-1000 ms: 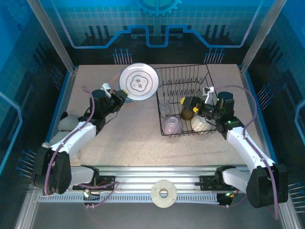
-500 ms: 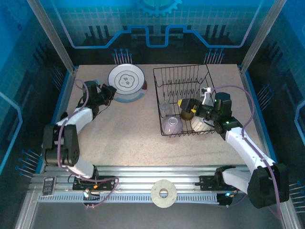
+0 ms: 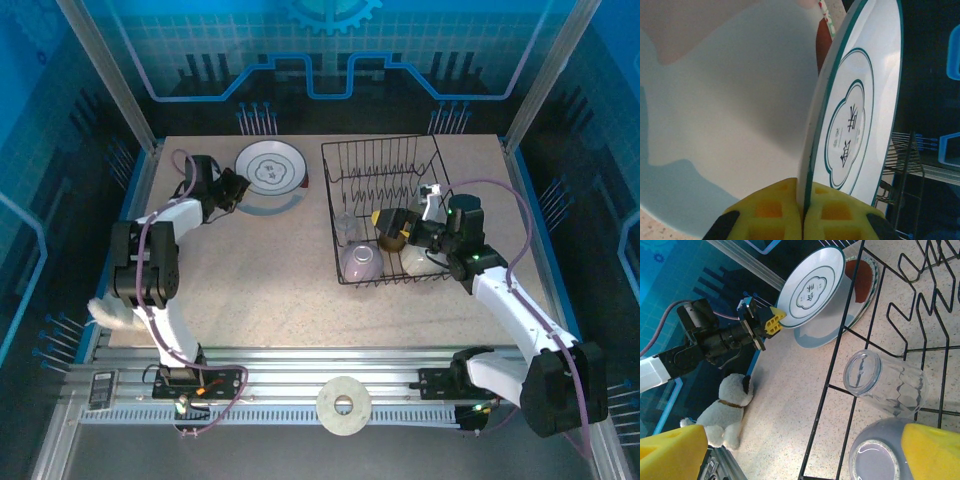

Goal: Unload the mixed dishes from the dish rack
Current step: Place the plate on the plate.

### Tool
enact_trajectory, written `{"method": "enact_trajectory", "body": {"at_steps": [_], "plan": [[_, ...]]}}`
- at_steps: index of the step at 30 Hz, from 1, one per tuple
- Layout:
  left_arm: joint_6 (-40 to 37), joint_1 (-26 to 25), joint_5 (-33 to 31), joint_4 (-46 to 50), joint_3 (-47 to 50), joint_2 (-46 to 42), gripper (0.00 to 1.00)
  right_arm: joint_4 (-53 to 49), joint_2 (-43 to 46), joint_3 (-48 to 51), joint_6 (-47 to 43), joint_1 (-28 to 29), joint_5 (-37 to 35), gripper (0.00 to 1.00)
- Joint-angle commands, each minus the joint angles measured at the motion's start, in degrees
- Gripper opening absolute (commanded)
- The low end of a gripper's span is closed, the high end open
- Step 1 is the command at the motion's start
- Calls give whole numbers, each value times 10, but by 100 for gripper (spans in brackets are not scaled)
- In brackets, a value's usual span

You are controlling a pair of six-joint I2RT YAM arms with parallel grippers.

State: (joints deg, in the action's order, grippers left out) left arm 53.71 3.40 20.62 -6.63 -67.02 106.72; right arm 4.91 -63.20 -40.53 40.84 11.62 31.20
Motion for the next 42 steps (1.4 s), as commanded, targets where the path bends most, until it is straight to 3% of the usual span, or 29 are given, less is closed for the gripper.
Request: {"method": "enact_trajectory", "body": {"at_steps": [1, 19, 27, 32, 42], "plan": [[-24, 8, 4, 16, -39, 22, 0, -4, 14, -4, -14, 8, -8, 100], [-49, 16, 7, 73, -115, 98, 0, -9, 14, -6, -26, 17, -15, 100], [-50, 20, 8, 76, -122, 110, 7, -6, 15, -7, -27, 19, -9, 100], [-51, 24, 8, 80, -125, 110, 14, -8, 12, -13, -36, 31, -2, 100], [-52, 27, 7, 82, -123, 107, 40, -10, 2, -19, -45, 44, 0, 100]]}}
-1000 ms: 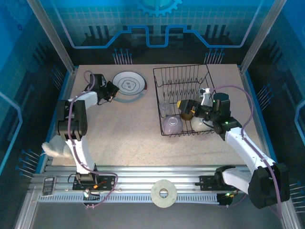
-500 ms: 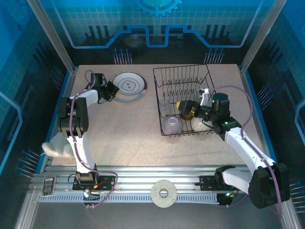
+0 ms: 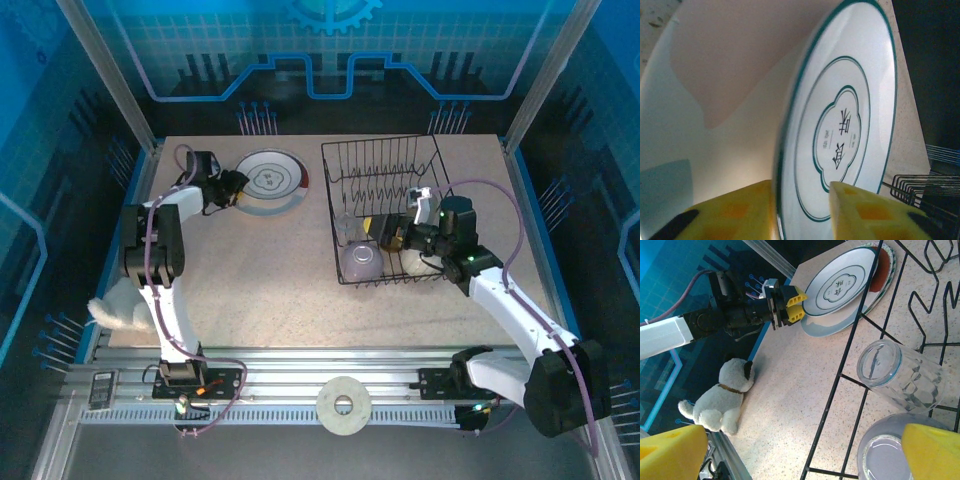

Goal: Unload the mixed dishes from the dish rack
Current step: Place the plate on the plate.

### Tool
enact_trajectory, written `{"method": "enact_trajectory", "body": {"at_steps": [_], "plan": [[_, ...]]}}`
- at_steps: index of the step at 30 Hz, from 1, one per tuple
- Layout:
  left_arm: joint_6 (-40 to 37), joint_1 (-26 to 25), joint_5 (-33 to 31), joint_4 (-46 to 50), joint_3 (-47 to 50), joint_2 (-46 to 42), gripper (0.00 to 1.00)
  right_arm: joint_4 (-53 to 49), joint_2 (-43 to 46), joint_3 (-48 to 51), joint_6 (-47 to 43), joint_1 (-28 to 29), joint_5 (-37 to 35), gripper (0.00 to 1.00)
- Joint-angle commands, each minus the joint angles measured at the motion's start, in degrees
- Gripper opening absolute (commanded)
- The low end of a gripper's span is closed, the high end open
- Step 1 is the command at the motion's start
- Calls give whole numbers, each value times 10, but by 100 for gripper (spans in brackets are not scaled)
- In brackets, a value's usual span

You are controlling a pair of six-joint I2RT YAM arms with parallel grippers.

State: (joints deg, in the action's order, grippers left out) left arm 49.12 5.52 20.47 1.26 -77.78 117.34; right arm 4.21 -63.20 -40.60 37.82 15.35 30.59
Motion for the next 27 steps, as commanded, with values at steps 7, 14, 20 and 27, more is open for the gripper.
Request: {"method": "enact_trajectory", "body": {"at_steps": [7, 14, 20, 27], "plan": [[-8, 7, 9, 1, -13, -7, 57, -6, 2, -19, -17, 9, 4, 100], [-23, 14, 3, 18, -17, -15, 69, -9, 2, -20, -20, 10, 0, 100], [-35, 18, -3, 34, -19, -25, 85, -11, 3, -20, -20, 11, -1, 100], [-50, 21, -4, 51, -19, -40, 96, -14, 4, -21, -23, 12, -4, 100]]}}
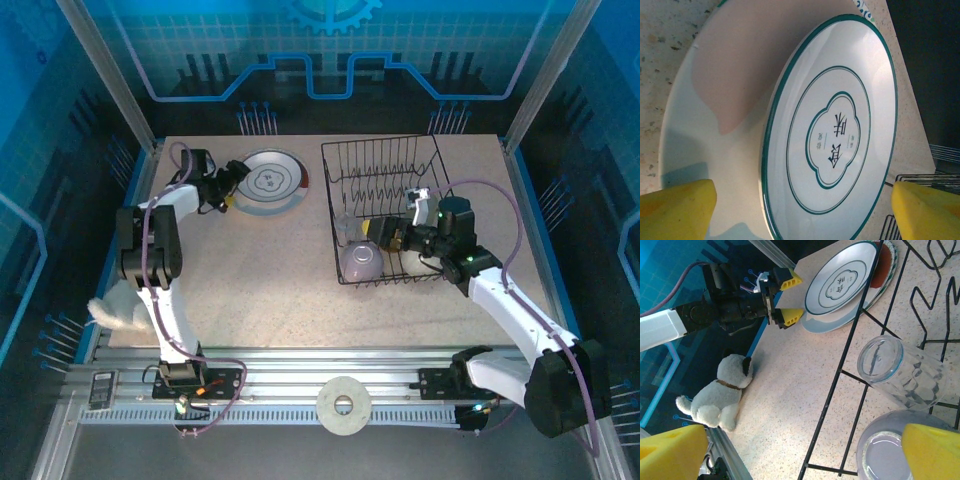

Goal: Unload the mixed dishes from the dish rack
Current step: Place the plate on the plate.

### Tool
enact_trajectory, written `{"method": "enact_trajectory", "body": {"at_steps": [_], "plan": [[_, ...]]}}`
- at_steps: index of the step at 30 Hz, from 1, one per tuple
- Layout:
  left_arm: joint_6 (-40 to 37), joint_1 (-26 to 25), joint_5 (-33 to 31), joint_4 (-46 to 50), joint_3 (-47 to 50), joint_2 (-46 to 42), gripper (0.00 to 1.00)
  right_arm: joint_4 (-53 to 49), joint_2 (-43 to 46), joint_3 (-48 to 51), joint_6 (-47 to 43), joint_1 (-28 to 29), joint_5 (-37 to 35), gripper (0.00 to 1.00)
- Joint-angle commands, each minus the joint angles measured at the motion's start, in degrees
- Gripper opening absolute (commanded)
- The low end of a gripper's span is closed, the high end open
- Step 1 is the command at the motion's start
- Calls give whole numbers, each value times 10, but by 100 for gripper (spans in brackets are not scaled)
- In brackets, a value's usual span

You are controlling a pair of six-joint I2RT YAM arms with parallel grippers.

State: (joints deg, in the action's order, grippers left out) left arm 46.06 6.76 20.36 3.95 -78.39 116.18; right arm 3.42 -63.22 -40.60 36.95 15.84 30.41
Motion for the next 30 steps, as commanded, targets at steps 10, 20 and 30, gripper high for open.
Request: {"method": "enact_trajectory", "body": {"at_steps": [10, 20, 30], "plan": [[-28, 20, 8, 27, 21, -61, 99, -13, 10, -23, -20, 9, -9, 100], [-29, 22, 23, -1, 108, -175, 99, -20, 11, -24, -23, 10, -19, 100], [-18, 21, 89, 7, 224, -417, 99, -39, 22, -27, -30, 12, -42, 100]]}}
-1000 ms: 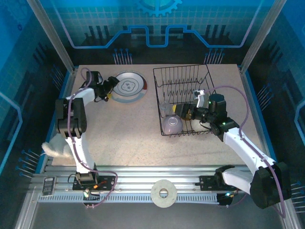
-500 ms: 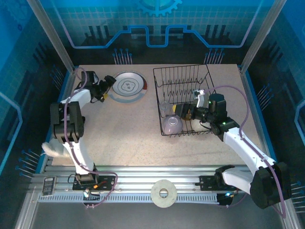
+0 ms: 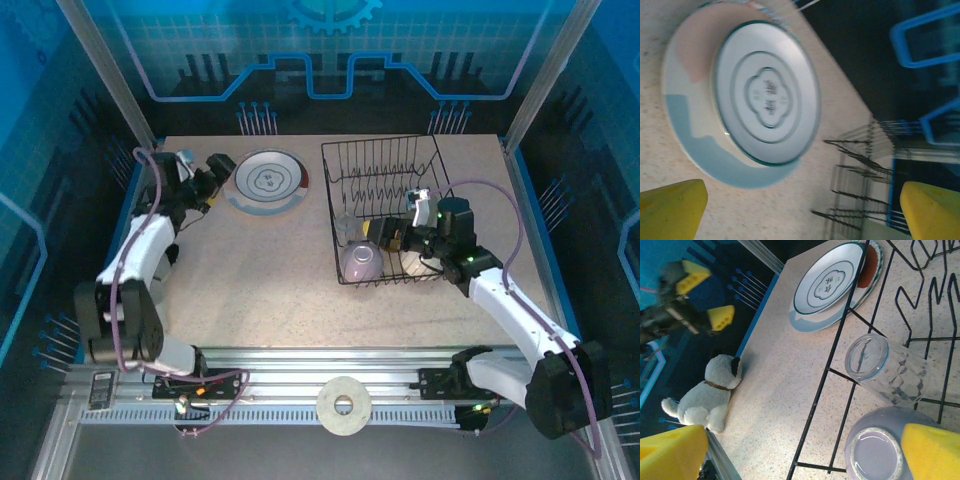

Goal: Unload the mixed dishes from the dish rack
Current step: Place the plate on the plate, then pick up the cup from the dish rack.

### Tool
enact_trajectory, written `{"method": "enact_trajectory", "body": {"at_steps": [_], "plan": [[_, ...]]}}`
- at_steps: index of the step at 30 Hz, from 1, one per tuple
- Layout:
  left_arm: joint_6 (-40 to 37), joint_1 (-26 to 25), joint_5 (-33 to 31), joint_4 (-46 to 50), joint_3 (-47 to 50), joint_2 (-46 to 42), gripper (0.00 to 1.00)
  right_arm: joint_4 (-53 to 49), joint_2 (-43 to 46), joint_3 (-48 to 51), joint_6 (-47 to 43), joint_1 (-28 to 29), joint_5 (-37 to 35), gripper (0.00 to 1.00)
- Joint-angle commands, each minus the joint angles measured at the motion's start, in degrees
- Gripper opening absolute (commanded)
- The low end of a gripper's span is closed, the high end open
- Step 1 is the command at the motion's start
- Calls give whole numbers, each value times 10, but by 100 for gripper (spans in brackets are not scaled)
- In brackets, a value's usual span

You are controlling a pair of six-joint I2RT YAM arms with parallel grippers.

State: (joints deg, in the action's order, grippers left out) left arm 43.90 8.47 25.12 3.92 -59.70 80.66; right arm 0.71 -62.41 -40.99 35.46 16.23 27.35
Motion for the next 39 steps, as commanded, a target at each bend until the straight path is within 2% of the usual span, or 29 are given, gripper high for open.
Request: {"method": "enact_trajectory", "body": {"at_steps": [1, 8, 11, 15, 18, 21, 25, 26, 28, 30, 33, 37, 39], "plan": [[-3, 4, 47, 16, 47, -87, 99, -11, 15, -22, -16, 8, -12, 100], [-23, 2, 114, 71, 119, -268, 99, -36, 18, -32, -24, 8, -29, 100], [-20, 1, 146, 77, 164, -338, 99, -75, 22, -48, -38, 7, -60, 100], [-77, -9, 152, 156, 190, -412, 99, -149, 25, -77, -57, 4, -127, 100], [-118, -12, 153, 212, 208, -445, 99, -209, 21, -91, -63, 4, -208, 100], [-114, -19, 156, 216, 222, -470, 99, -284, 5, -134, -65, 3, -316, 100], [-135, -23, 165, 245, 181, -482, 99, -335, -30, -169, -60, -6, -407, 100], [-153, -25, 163, 258, 171, -486, 99, -350, -45, -182, -57, -8, -420, 100], [-198, -41, 116, 291, 161, -494, 99, -367, -70, -202, -51, -8, -439, 100], [-196, -46, 91, 287, 180, -506, 99, -373, -94, -218, -46, -9, -458, 100], [-189, -46, 122, 264, 187, -523, 99, -371, -126, -238, -51, -12, -472, 100], [-195, -45, 125, 262, 189, -541, 99, -366, -164, -257, -57, -20, -490, 96], [-186, -47, 152, 240, 197, -549, 99, -369, -186, -270, -58, -22, -489, 95]]}}
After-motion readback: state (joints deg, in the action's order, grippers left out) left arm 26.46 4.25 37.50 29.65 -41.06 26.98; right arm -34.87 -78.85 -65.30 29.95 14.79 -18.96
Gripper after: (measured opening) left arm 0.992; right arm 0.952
